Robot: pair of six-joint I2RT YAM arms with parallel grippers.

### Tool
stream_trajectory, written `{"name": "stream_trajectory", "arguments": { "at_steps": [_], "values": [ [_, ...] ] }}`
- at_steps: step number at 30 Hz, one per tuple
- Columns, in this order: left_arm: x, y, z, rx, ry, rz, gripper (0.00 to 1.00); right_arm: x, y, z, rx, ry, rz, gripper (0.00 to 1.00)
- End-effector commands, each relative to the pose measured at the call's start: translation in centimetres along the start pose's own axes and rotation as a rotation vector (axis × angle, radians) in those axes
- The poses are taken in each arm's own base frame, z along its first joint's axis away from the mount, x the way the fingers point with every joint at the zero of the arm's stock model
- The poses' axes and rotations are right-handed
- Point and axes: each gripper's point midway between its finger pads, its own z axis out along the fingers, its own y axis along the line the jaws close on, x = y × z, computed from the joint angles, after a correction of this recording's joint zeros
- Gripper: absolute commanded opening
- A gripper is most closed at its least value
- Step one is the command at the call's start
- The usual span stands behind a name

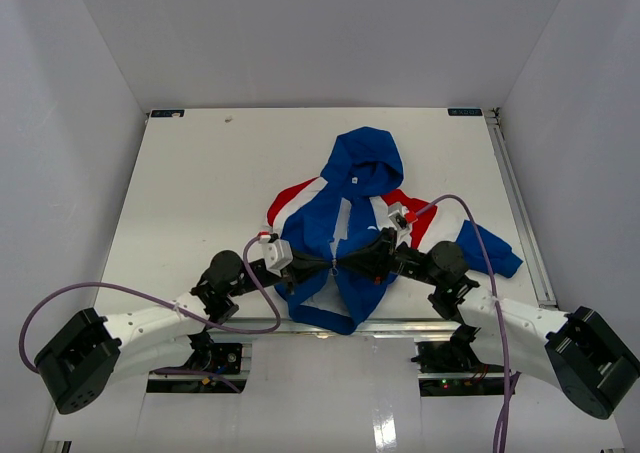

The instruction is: Zip up the jacket

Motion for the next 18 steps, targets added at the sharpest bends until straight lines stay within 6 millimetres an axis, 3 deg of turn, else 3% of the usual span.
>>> {"name": "stream_trajectory", "arguments": {
  "at_steps": [1, 7, 18],
  "values": [
    [0.3, -1.4, 0.2, 0.083, 0.045, 0.000, 0.00, -3.1, 1.5, 0.6, -0.050, -0.081, -0.077, 0.08],
    [0.4, -2.3, 0.1, 0.141, 0.062, -0.005, 0.00, -3.6, 1.6, 0.7, -0.055, -0.075, -0.087, 0.08],
    [1.7, -2.1, 0.5, 0.141, 0.125, -0.037, 0.00, -5.0, 2.4, 0.5, -0.068, -0.102, -0.113, 0.08]
  ]
}}
